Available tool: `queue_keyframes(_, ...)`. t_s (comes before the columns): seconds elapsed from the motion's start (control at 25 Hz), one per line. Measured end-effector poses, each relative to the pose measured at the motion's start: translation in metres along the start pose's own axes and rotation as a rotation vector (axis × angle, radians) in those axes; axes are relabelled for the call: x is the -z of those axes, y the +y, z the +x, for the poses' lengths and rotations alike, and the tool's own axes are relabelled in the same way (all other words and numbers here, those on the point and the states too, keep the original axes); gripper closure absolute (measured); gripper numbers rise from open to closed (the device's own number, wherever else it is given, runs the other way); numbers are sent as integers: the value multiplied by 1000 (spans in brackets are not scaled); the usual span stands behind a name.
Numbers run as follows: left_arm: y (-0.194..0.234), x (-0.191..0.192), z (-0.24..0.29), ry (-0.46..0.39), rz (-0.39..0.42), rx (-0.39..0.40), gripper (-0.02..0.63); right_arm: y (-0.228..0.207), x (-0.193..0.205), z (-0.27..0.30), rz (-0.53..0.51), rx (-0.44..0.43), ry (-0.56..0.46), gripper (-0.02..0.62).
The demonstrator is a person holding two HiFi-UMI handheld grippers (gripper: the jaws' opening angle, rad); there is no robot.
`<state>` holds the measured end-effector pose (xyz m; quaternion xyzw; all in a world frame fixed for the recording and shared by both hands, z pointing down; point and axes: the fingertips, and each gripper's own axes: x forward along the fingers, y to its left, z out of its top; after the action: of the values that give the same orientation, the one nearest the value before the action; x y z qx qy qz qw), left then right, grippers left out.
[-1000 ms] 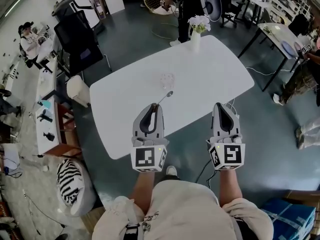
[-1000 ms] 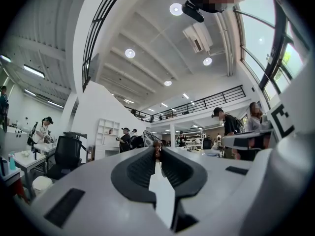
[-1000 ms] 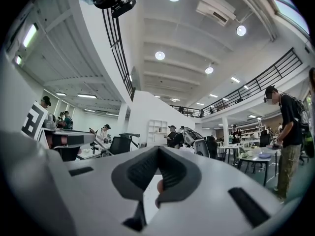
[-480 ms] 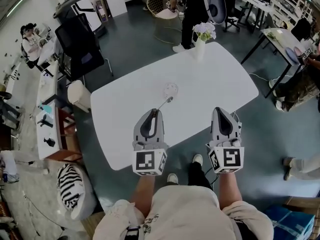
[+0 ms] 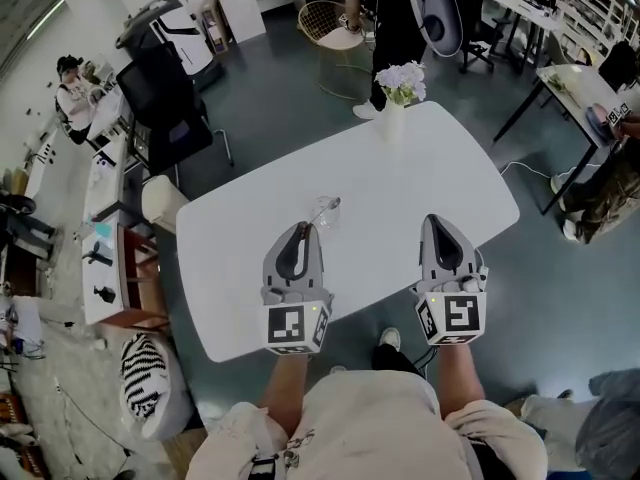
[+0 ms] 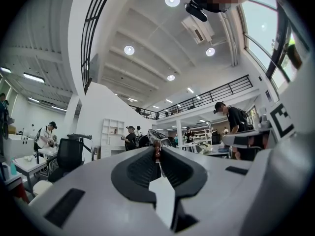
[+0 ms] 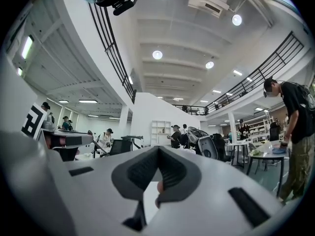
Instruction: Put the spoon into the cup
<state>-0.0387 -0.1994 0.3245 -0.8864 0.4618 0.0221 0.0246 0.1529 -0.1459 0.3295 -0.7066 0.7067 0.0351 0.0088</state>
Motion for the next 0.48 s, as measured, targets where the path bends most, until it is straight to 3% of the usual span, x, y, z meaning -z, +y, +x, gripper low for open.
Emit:
queue_keyframes(0.24, -42, -4, 51, -2, 12, -32, 565, -67, 3, 25, 19, -35, -5, 607)
queue_keyframes(0.48, -55, 3, 70, 27, 19, -84, 566, -86, 16, 49, 44, -100, 8, 607)
